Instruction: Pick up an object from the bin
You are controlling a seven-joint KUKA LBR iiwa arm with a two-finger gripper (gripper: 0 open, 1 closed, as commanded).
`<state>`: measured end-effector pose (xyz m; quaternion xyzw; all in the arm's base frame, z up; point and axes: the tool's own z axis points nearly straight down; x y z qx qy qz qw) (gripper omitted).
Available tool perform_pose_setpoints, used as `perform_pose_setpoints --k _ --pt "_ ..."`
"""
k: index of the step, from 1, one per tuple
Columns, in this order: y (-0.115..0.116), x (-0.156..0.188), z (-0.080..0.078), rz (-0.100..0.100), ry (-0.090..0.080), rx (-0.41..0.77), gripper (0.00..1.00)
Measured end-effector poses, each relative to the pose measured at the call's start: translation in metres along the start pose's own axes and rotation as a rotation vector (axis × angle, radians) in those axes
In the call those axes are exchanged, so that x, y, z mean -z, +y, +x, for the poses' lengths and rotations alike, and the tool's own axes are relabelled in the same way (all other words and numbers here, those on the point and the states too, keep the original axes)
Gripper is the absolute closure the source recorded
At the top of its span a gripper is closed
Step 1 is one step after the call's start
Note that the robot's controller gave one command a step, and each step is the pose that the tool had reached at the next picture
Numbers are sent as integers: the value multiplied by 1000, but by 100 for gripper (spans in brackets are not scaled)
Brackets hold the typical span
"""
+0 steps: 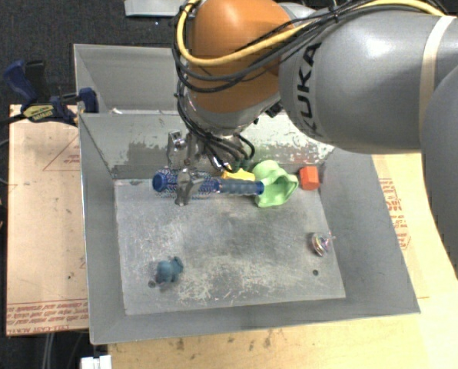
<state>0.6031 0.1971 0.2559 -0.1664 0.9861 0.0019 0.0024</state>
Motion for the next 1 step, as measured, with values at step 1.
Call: perform_pose_setpoints --k 1 --pt "-8 -8 11 0 6 408 100"
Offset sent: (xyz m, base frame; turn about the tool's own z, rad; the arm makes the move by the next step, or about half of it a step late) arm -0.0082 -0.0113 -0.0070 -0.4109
